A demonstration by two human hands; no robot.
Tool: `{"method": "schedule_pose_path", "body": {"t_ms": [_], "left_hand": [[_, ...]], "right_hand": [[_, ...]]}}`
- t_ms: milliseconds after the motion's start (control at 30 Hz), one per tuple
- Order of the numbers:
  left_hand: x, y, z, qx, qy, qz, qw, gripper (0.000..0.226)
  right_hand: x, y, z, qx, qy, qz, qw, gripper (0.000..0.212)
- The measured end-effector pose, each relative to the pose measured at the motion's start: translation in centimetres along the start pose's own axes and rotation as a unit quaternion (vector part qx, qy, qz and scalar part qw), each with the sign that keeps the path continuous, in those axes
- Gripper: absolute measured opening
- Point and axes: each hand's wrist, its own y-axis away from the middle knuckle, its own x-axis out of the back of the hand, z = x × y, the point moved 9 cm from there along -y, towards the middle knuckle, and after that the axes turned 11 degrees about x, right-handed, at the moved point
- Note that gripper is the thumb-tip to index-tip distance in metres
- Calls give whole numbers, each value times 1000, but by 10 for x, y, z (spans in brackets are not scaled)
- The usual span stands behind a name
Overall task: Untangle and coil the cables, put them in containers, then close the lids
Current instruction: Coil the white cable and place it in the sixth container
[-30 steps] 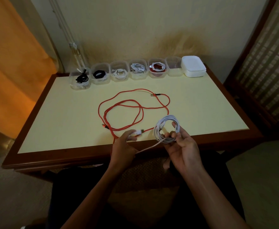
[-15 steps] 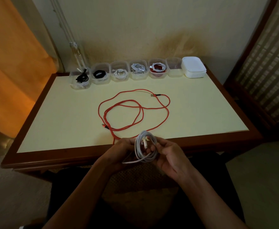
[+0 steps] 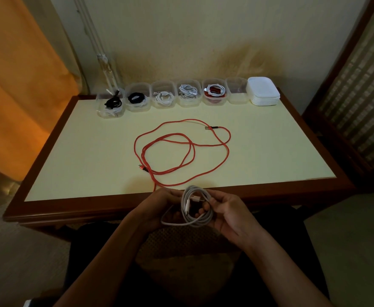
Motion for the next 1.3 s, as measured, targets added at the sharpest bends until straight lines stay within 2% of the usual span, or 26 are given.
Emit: {"method": "schedule_pose_path", "body": {"t_ms": [167, 267, 433, 567, 700, 867, 967, 1100, 1167, 1233, 1300], "left_hand": [[5, -2, -5, 18, -16, 10, 1000, 32], [1, -3, -7, 22, 0, -11, 1000, 30], [-19, -2, -7, 24, 62, -54, 996, 32], [-16, -15, -15, 21, 142, -21, 989, 33], [-13, -21, -19, 4, 112, 11, 994, 40], [3, -27, -20, -17, 73, 56, 996, 45], [9, -27, -17, -25, 57, 62, 996, 38], [6, -24, -11, -25, 54, 32, 998, 53], [5, -22, -9, -25, 44, 47, 998, 49], [4, -23, -10, -26, 32, 43, 998, 55], [-6, -20, -9, -29, 22, 14, 999, 56]], "right_hand": [[-2, 1, 6, -18, -64, -19, 998, 35], [-1, -1, 10, -7, -82, -15, 996, 36], [10, -4, 16, 17, 21, 21, 999, 35], [20, -4, 14, 62, 128, 69, 987, 32], [17, -2, 15, 100, 221, 62, 968, 35], [11, -7, 8, 205, 367, 4, 907, 40], [3, -7, -3, 274, 450, -14, 850, 48], [-7, -2, -27, 364, 480, -20, 798, 39], [-10, -3, -39, 395, 504, -18, 767, 26], [-12, -6, -45, 392, 526, -26, 754, 14], [-12, -12, -50, 355, 530, -49, 769, 9]]}}
